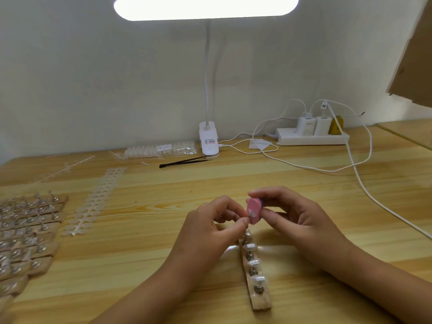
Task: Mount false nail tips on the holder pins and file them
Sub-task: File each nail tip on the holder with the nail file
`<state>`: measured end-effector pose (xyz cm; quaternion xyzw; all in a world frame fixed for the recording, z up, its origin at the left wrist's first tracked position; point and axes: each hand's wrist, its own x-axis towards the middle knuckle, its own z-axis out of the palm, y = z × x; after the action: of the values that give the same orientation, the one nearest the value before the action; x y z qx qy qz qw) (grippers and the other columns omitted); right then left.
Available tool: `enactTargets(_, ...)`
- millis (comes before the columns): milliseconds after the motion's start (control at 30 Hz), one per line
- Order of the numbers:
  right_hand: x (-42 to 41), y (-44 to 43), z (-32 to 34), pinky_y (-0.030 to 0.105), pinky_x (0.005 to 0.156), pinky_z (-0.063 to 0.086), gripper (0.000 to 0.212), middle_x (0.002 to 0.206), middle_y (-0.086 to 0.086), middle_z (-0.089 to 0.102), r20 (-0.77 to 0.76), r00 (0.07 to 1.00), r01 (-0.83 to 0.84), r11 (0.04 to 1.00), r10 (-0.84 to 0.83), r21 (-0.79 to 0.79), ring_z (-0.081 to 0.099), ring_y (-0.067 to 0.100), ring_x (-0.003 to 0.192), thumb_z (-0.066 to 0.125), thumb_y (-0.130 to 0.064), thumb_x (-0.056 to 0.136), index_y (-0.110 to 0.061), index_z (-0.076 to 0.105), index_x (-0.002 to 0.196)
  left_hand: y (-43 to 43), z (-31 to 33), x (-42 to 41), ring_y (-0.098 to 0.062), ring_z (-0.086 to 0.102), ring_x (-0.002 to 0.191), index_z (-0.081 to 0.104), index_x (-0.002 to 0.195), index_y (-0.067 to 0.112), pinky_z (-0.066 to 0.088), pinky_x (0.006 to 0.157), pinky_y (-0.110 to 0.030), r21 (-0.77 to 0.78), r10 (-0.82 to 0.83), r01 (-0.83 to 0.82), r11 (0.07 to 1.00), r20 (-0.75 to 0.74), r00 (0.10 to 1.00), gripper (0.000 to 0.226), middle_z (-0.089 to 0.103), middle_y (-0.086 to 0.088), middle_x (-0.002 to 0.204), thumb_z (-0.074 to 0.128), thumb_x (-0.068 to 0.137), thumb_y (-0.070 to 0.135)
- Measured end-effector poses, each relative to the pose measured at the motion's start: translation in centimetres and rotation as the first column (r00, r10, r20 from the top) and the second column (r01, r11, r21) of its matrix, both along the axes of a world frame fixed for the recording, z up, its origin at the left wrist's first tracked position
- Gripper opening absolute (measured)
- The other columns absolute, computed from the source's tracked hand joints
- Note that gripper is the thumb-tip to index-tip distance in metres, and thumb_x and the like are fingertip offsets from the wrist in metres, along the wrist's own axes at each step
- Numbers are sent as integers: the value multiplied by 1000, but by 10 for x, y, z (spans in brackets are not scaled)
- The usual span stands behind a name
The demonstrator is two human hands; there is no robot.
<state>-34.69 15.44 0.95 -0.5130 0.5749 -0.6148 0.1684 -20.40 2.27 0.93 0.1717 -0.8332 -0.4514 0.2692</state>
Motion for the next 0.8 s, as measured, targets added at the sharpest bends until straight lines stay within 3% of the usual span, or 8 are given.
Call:
enactTargets(100,-1,0,-1,17,88,51,31,109,-3,70,-9,1000,11,1000,-11,-14,66,10,106,61,-5,87,-19,66,114,-1,-1,0,-2,59,88,67,84,40,46,72,-13,5,-3,3,1000,-1,1000,17,69,19,81,75,84,25)
enactTargets(200,0,-1,-1,17,88,51,32,109,-1,70,0,1000,-26,1000,26,1,67,11,105,61,-1,87,-18,67,114,-3,-2,-1,0,62,86,69,84,39,46,75,-15,31,-17,18,999,-10,1000,15,70,17,82,75,84,25)
enactTargets(367,-2,0,0,17,88,51,35,109,0,70,-19,1000,-18,1000,18,-2,67,12,106,61,4,88,-18,66,114,-6,-4,-2,-14,68,86,72,85,37,56,85,-45,137,-56,56,989,-1,998,11,73,9,84,75,85,26)
enactTargets(400,-2,0,-1,17,89,51,35,109,1,70,-19,1000,-10,1000,10,-10,66,12,106,60,6,88,-17,66,114,-6,-4,-3,-17,69,86,72,85,36,57,85,-46,147,-62,61,987,1,998,9,74,8,84,74,84,27)
enactTargets(600,-2,0,-1,17,88,51,36,107,1,69,-24,1000,-13,1000,13,1,67,11,102,60,8,88,-18,66,113,-9,-5,-4,-11,69,77,72,84,35,53,73,-25,183,-103,103,978,-10,995,12,74,7,81,74,85,23)
enactTargets(800,-2,-2,-2,18,89,51,33,107,-4,69,-19,1000,9,999,-10,-38,66,11,106,62,-1,87,-20,66,113,-9,-6,-5,-9,66,80,71,83,36,52,79,-34,167,-92,92,982,-6,996,11,71,12,81,80,81,31)
